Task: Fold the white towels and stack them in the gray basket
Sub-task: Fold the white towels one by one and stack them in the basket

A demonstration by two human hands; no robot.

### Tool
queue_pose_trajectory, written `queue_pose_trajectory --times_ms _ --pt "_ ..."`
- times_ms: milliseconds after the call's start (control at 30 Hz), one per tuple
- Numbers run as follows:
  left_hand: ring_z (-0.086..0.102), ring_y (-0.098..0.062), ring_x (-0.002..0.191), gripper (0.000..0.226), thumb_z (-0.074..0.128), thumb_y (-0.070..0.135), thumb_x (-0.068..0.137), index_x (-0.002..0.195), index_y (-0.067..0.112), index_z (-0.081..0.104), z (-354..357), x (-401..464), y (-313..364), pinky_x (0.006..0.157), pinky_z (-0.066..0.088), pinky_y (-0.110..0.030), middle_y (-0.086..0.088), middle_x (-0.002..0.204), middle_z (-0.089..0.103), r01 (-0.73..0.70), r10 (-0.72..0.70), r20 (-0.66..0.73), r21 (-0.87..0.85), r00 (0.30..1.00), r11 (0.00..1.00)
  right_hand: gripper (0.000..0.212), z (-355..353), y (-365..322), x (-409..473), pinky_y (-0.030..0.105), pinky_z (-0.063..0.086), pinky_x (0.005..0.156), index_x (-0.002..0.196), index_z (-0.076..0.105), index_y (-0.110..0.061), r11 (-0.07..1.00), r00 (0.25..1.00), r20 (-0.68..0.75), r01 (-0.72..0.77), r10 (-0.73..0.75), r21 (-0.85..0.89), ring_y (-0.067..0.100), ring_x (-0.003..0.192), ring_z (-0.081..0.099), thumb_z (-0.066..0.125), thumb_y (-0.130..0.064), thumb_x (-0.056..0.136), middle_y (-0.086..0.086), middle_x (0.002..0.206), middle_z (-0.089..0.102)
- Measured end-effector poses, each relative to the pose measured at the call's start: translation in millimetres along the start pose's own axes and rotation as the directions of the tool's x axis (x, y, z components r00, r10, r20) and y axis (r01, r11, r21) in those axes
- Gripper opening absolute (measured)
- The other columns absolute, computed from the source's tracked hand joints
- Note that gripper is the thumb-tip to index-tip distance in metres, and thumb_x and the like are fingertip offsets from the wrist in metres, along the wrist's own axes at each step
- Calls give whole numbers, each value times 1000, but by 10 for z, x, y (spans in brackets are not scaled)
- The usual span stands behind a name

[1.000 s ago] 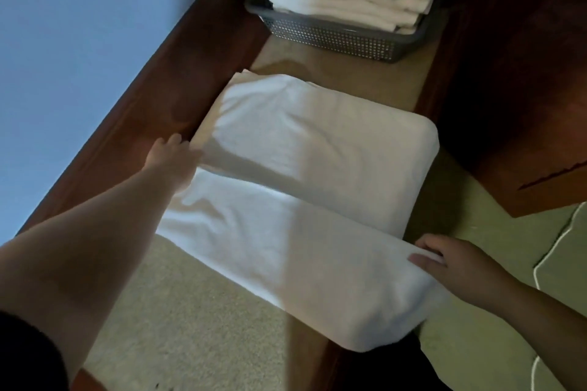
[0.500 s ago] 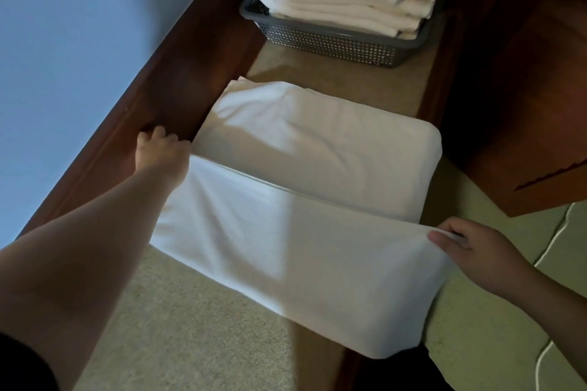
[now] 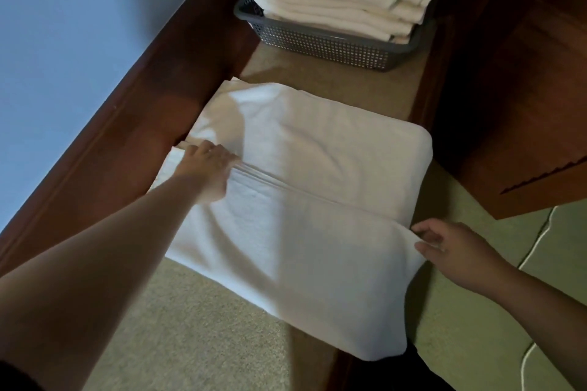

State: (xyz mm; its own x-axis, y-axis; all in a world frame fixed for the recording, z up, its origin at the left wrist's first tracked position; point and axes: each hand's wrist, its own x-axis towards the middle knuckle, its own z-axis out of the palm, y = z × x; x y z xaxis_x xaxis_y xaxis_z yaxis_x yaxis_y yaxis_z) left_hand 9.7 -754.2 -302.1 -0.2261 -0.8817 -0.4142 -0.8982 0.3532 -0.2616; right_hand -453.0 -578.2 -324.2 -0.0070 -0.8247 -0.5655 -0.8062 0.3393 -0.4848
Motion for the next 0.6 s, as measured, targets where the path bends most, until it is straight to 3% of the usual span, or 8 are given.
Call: queue_pose_trajectory --times_ms 133,233,367,600 --pt "39 -28 136 50 48 29 98 147 38 48 28 -39 380 107 38 -48 2 145 49 -54 44 -54 -221 998 974 36 119 -299 16 45 53 93 131 55 -37 988 995 12 105 -104 -118 16 112 54 66 -35 96 -13 122 53" --pt "46 -30 123 35 51 37 101 135 36 58 117 -70 508 96 43 -46 -1 130 56 -73 39 -140 -252 989 965 42 175 -473 85 47 51 96 137 52 -33 977 993 -44 100 -110 -188 21 119 53 65 -35 97 -8 127 56" --pt "46 -31 112 24 50 42 104 121 29 61 99 -32 480 88 41 -44 -4 118 55 -59 35 -131 -185 991 981 6 162 -552 187 44 48 90 106 56 -35 946 996 -65 40 -64 -323 19 108 52 56 -39 102 -9 109 59" --pt "43 -27 109 18 48 36 104 117 32 61 25 121 506 89 39 -41 0 112 52 4 -22 -129 -139 991 990 10 -29 -581 288 41 45 90 93 50 -37 937 998 -23 48 -60 -346 18 104 50 56 -41 101 -10 105 55"
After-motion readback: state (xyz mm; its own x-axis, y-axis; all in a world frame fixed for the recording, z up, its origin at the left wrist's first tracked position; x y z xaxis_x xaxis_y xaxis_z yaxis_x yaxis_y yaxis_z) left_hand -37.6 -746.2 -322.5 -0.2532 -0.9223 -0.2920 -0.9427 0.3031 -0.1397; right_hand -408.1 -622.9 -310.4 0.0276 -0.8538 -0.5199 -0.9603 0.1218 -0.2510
